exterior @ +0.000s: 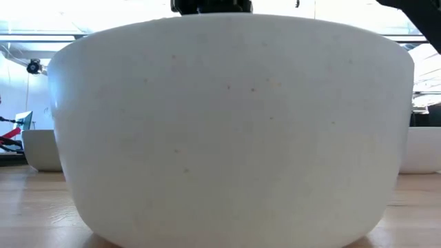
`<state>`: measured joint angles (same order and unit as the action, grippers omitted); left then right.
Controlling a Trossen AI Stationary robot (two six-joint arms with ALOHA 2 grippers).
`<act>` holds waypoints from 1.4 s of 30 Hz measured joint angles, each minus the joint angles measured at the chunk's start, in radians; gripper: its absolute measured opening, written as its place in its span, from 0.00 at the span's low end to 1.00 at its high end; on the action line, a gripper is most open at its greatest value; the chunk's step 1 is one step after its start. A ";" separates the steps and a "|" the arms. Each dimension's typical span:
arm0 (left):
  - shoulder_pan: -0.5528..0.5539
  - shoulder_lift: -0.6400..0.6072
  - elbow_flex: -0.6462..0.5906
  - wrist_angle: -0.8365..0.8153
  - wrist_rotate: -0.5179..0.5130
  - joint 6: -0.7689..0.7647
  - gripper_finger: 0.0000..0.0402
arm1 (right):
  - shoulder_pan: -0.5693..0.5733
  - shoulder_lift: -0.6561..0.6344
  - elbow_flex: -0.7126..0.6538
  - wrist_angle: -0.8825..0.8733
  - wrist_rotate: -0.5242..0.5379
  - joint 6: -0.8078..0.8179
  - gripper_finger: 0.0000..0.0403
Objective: Nest bowls inside each other
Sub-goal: Stack the black bowl on the gray bowl
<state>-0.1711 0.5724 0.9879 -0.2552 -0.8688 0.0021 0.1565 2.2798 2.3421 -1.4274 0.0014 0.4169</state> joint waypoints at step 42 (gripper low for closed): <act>0.000 -0.030 -0.052 0.007 0.001 -0.024 0.00 | 0.010 0.057 -0.122 0.097 -0.039 -0.068 0.02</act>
<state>-0.1711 0.5426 0.9363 -0.2478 -0.8680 -0.0219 0.1665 2.3367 2.2204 -1.3304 -0.0377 0.3491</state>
